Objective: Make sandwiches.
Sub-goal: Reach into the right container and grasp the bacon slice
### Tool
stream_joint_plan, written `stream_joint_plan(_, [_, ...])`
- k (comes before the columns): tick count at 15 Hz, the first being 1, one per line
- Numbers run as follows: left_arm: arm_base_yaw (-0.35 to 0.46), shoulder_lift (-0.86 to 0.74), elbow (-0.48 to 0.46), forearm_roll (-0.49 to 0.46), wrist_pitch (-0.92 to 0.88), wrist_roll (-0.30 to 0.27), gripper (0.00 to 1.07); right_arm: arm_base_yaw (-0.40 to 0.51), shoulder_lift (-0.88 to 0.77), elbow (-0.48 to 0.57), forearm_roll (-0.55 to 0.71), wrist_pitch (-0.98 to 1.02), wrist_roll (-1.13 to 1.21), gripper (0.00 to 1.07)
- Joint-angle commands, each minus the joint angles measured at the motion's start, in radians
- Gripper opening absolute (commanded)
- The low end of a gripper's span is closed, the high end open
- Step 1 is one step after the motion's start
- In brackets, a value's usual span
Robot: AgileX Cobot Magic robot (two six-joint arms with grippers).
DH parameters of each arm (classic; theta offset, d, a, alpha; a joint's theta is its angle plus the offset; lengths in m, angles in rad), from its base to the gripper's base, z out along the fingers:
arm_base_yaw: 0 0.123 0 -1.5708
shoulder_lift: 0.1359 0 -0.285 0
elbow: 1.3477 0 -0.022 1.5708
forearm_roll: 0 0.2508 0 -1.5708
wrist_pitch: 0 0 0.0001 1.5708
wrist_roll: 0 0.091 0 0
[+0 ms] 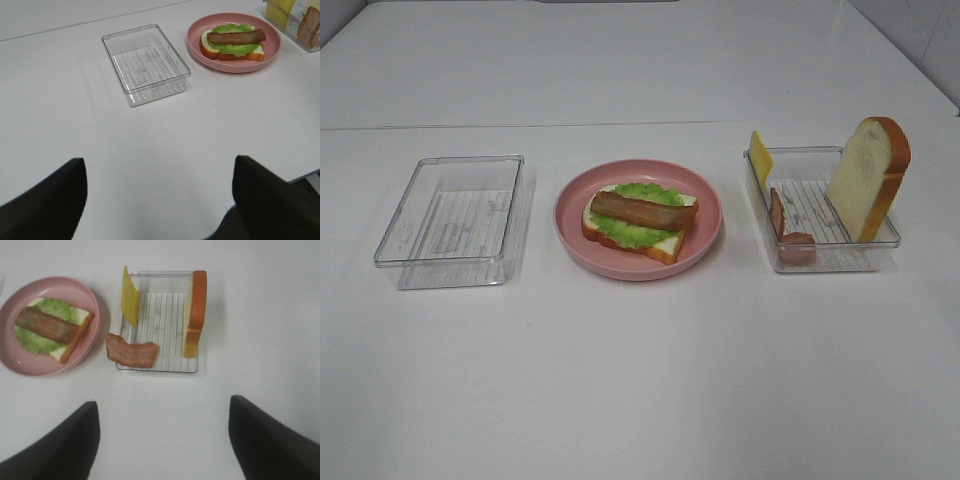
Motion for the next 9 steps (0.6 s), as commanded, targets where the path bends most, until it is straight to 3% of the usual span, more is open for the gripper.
stream_joint_plan(1, [0.002,-0.023,0.002,-0.001,-0.012,0.000,0.76,-0.005,0.264,-0.203,0.065,0.173,-0.014,0.69])
stream_joint_plan(6, [0.002,-0.023,0.002,-0.001,-0.012,0.000,0.76,0.005,0.528,-0.349,0.149,0.213,-0.014,0.69])
stream_joint_plan(9, [0.002,-0.022,0.002,-0.001,-0.012,0.000,0.76,0.102,0.637,-0.385,0.095,0.209,0.010,0.69])
